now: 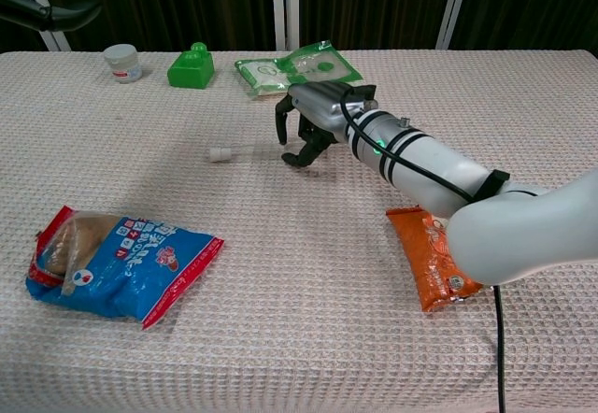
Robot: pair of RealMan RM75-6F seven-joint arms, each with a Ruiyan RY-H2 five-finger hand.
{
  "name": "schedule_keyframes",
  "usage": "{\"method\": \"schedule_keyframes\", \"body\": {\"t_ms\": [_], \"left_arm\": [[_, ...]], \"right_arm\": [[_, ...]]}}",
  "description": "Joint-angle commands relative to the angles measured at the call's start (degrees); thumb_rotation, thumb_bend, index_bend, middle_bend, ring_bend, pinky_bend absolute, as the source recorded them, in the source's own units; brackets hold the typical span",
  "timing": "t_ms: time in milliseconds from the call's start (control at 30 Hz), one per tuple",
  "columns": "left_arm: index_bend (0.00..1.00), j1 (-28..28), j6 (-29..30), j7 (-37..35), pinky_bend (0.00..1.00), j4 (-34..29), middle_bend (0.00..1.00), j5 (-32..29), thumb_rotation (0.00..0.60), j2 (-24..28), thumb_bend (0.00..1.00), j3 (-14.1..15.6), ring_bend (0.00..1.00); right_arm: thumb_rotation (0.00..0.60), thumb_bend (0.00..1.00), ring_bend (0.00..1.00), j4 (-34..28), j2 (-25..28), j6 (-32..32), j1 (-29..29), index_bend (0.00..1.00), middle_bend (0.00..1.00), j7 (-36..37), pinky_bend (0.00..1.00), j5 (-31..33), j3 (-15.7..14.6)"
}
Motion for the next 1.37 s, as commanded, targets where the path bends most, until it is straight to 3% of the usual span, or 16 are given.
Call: {"method": "schedule_keyframes", "body": {"t_ms": [33,267,467,533,600,633,700,800,967,1100,1367], "left_arm": [[0.24,0.0,0.0,0.0,0.12,0.1,0.22,0.1,0.451,0.1,0.37,0.0,0.11],[0.24,0.8,-0.6,0.6,0.12,-0.4,0.22,-0.2,0.450,2.8,0.36,0.3,0.11],[0.25,3.8,-1.0,2.6,0.12,-1.0,0.22,-3.1,0.456,9.4,0.35,1.9,0.11],[0.26,5.1,-0.2,2.9,0.12,-0.3,0.22,-2.8,0.470,10.9,0.35,2.8,0.11],[0.27,6.9,1.5,2.3,0.12,0.7,0.23,-2.4,0.478,12.2,0.34,3.4,0.11],[0.27,7.7,2.4,2.0,0.12,1.2,0.23,-2.1,0.480,12.7,0.33,3.7,0.11],[0.27,9.7,4.7,1.5,0.12,2.4,0.23,-1.4,0.479,13.6,0.33,4.4,0.11],[0.27,12.7,8.3,1.3,0.12,4.0,0.23,0.1,0.480,14.4,0.32,5.6,0.11],[0.27,18.3,14.5,1.5,0.12,4.5,0.23,3.3,0.488,15.2,0.32,8.7,0.11],[0.27,22.2,18.2,2.3,0.12,3.1,0.23,6.1,0.495,15.2,0.33,11.3,0.11],[0.27,28.0,24.2,4.4,0.12,2.9,0.23,11.5,0.494,11.0,0.32,14.4,0.11]], "right_arm": [[0.600,0.11,1.00,-2.6,1.2,0.8,-1.0,0.43,1.00,-1.4,1.00,0.2,0.1],[0.600,0.04,1.00,-15.1,8.7,5.4,-4.9,0.29,1.00,-7.0,1.00,0.5,0.1],[0.600,0.06,0.99,-37.9,26.1,14.3,-13.6,0.24,0.93,-15.8,1.00,1.0,-0.6],[0.600,0.12,0.95,-44.6,31.8,16.3,-16.5,0.25,0.86,-17.4,1.00,2.1,-0.7],[0.600,0.20,0.82,-51.1,38.2,18.2,-19.8,0.28,0.74,-17.9,0.96,2.9,-1.2],[0.600,0.22,0.77,-53.1,40.8,19.0,-21.1,0.29,0.70,-17.8,0.91,2.8,-1.6],[0.600,0.24,0.59,-56.8,46.7,19.7,-23.8,0.28,0.56,-16.7,0.68,2.1,-3.0],[0.600,0.25,0.33,-60.1,53.5,20.7,-27.4,0.18,0.36,-14.4,0.35,0.3,-5.4],[0.600,0.25,0.08,-60.9,59.4,24.5,-33.6,0.01,0.15,-9.0,0.11,-3.3,-9.8],[0.600,0.25,0.02,-59.5,60.3,29.5,-38.6,0.00,0.09,-4.3,0.05,-6.0,-12.3],[0.600,0.25,0.02,-57.8,60.2,37.3,-45.6,0.00,0.09,1.9,0.05,-10.9,-15.6]]}}
